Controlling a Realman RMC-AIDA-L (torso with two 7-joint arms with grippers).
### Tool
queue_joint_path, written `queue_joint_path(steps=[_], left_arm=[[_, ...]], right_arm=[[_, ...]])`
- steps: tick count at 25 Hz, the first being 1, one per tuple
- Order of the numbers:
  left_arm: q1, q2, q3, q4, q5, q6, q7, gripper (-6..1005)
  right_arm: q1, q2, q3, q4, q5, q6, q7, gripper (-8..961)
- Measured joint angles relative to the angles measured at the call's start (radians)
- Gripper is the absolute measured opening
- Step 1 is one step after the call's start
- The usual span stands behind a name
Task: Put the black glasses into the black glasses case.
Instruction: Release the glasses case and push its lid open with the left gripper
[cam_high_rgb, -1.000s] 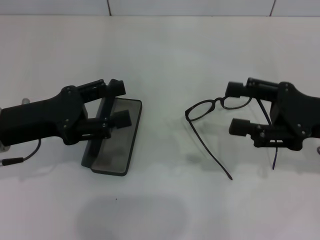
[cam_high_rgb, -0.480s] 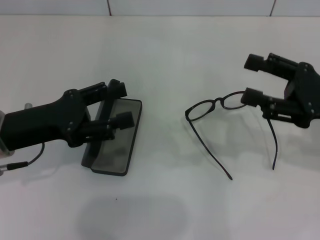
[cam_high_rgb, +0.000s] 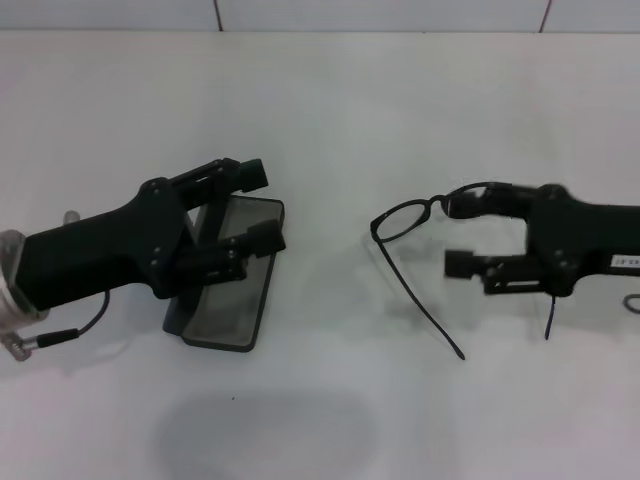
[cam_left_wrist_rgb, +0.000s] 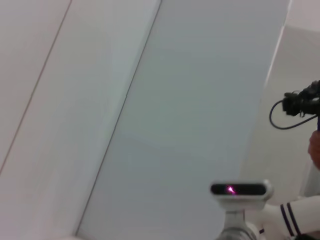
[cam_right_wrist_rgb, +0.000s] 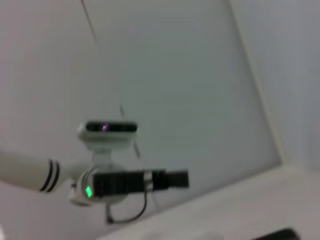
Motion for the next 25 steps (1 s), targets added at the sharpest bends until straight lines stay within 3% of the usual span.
queue_joint_path(steps=[6,8,9,11,12,14,17,20,22,24,25], left_arm=[[0.002,-0.005,-0.036,0.011,-0.028,-0.003,0.043,876],[-0.003,-0.009,-0.085,0.014,-0.052,-0.023,0.072,876],[-0.005,-0.014,-0.118,0.030,-0.067,-0.046,0.088,875],[-0.003,-0.020,-0.144,0.094,-0.072,-0.082,0.082,875],[-0.007,-0.020,-0.146,0.164,-0.062,-0.098,0.048,875],[-0.021,-0.016,-0.140,0.286,-0.034,-0.130,-0.065,808],[-0.031,-0.017,-0.130,0.512,0.044,-0.194,-0.356,707],[-0.039,-0.035,-0.099,0.745,0.216,-0.238,-0.660,651],[-0.042,-0.042,-0.031,0.905,0.353,-0.251,-0.896,613],[-0.048,-0.034,0.073,1.020,0.499,-0.252,-1.125,575],[-0.050,-0.028,0.152,1.077,0.593,-0.251,-1.243,556]], right_arm=[[0.011,-0.001,0.047,-0.034,-0.060,-0.002,0.044,780],[-0.038,0.035,0.165,-0.042,-0.051,-0.013,-0.024,769],[-0.079,0.072,0.259,-0.049,-0.041,-0.035,-0.077,763],[-0.145,0.125,0.414,-0.027,0.028,-0.097,-0.230,751],[-0.156,0.133,0.446,0.001,0.074,-0.122,-0.289,746],[-0.164,0.133,0.473,0.131,0.263,-0.187,-0.420,734],[-0.164,0.132,0.427,0.235,0.458,-0.221,-0.485,689],[-0.175,0.134,0.399,0.237,0.479,-0.212,-0.531,586],[-0.177,0.132,0.385,0.240,0.475,-0.213,-0.538,517],[-0.177,0.127,0.368,0.242,0.471,-0.208,-0.540,278],[-0.178,0.126,0.360,0.241,0.469,-0.203,-0.545,241]])
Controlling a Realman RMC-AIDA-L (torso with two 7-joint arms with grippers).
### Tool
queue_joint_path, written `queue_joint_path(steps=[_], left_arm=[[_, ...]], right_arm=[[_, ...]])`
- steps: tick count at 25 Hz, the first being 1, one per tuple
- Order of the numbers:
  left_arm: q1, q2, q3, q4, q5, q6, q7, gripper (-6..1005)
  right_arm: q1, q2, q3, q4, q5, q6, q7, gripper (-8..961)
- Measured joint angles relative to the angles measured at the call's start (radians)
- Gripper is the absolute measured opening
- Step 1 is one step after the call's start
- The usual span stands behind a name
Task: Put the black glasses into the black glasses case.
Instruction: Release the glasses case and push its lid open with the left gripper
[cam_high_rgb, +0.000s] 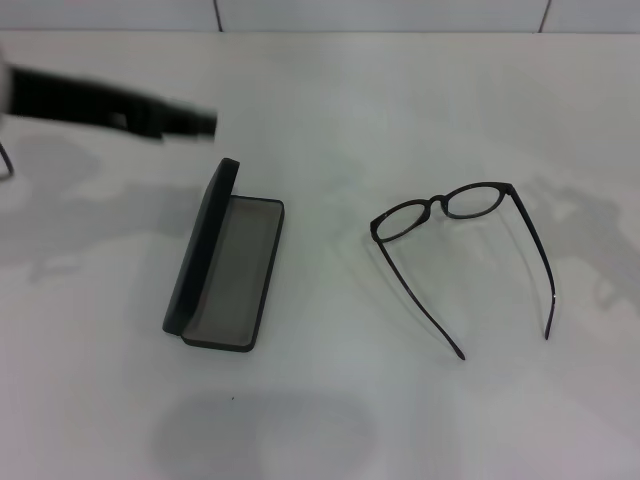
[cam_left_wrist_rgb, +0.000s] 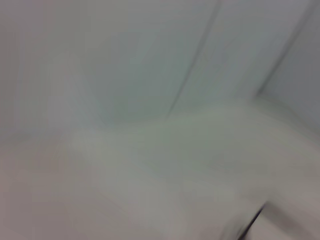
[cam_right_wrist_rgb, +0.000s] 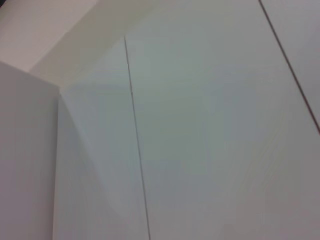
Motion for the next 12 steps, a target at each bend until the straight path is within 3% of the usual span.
queue_joint_path(steps=[3,6,12], left_arm=[[0.009,-0.008,0.211,0.106,0.243,-0.005,-0.199,500],[0.008,-0.014,0.345,0.117,0.373,-0.007,-0.316,313],[0.020,-0.017,0.455,0.121,0.406,-0.047,-0.404,458]], right_arm=[[-0.004,0.000,-0.013,0.007,-0.004,0.009,-0.021,130],[-0.004,0.002,-0.038,0.012,-0.009,0.027,-0.032,46],[-0.008,0.001,-0.102,0.010,-0.014,0.055,-0.056,8]])
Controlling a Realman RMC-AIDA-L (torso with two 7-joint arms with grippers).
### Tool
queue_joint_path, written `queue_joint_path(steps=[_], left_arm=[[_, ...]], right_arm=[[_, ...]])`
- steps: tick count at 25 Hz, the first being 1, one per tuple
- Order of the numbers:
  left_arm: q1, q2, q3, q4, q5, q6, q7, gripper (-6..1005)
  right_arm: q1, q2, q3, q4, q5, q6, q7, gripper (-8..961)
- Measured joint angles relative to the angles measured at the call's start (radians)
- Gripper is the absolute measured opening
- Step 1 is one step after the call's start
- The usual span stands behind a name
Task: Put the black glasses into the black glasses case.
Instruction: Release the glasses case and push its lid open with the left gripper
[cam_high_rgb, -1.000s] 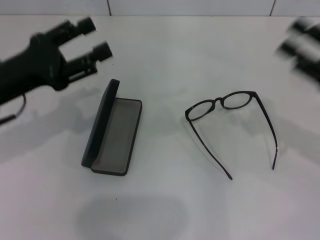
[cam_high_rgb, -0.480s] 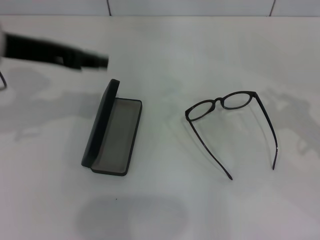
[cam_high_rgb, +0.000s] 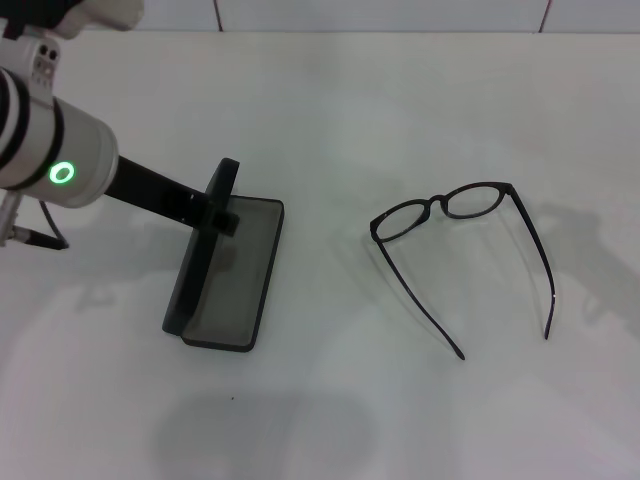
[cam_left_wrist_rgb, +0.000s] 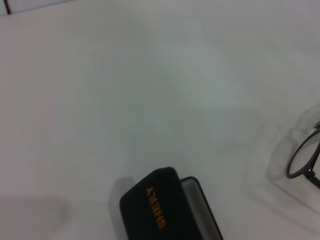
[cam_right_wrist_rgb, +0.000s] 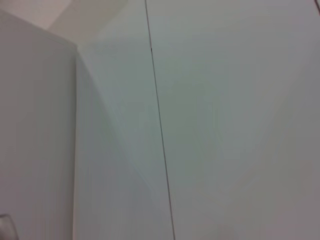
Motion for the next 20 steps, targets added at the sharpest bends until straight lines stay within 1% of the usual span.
queue_joint_path(steps=[2,6,9,15,20], left_arm=[[0.004,0.000,0.011,0.004,-0.010,-0.011,-0.001,479],[0.006,0.001,0.000,0.021,-0.050,-0.016,0.001,515],[0.009,0.001,-0.001,0.019,-0.042,-0.017,-0.002,538],[0.009,0.000,0.007,-0.024,0.012,-0.028,-0.004,542],[0.017,-0.002,0.008,-0.037,0.016,-0.056,0.000,539]], right_arm=[[-0.002,0.002,-0.004,0.000,-0.001,0.019,-0.002,26],[0.001,0.003,-0.010,0.003,-0.003,0.057,0.033,61],[0.002,0.002,-0.023,-0.001,-0.011,0.038,0.038,88],[0.003,0.000,-0.026,-0.004,-0.013,0.020,0.035,275],[0.003,0.000,-0.024,-0.004,-0.012,0.017,0.035,490]])
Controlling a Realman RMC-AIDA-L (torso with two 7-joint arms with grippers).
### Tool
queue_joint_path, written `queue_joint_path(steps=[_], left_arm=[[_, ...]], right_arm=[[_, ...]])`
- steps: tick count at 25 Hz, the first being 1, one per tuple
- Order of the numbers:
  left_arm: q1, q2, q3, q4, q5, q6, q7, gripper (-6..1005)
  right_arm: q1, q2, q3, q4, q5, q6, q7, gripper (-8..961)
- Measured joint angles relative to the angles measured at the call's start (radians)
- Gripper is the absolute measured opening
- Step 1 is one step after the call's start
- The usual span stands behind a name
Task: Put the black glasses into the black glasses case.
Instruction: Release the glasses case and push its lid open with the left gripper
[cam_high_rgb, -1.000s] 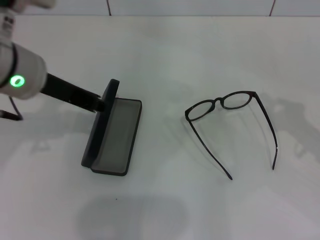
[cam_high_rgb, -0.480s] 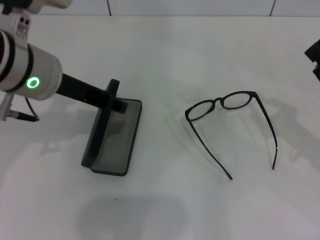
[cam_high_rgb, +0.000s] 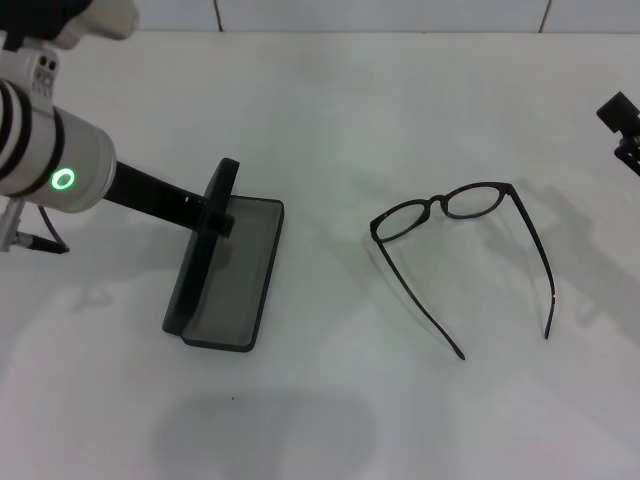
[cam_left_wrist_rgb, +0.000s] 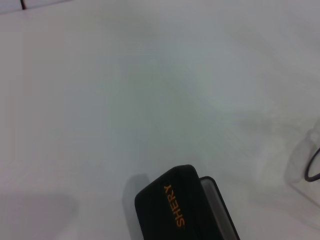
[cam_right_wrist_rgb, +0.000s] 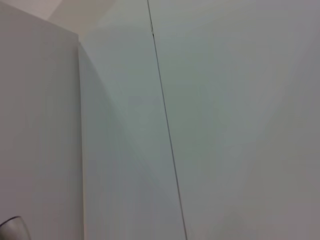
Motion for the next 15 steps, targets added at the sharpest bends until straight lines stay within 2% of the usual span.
queue_joint_path(steps=[3,15], left_arm=[[-0.004,0.000,0.002,-0.037,-0.002,-0.013,0.001,536],[-0.058,0.002,0.015,-0.135,0.027,-0.016,0.000,508]], right_arm=[[0.000,0.000,0.000,0.000,0.001,0.000,0.000,752],[-0.007,-0.002,0.005,0.001,0.012,-0.004,0.005,778]])
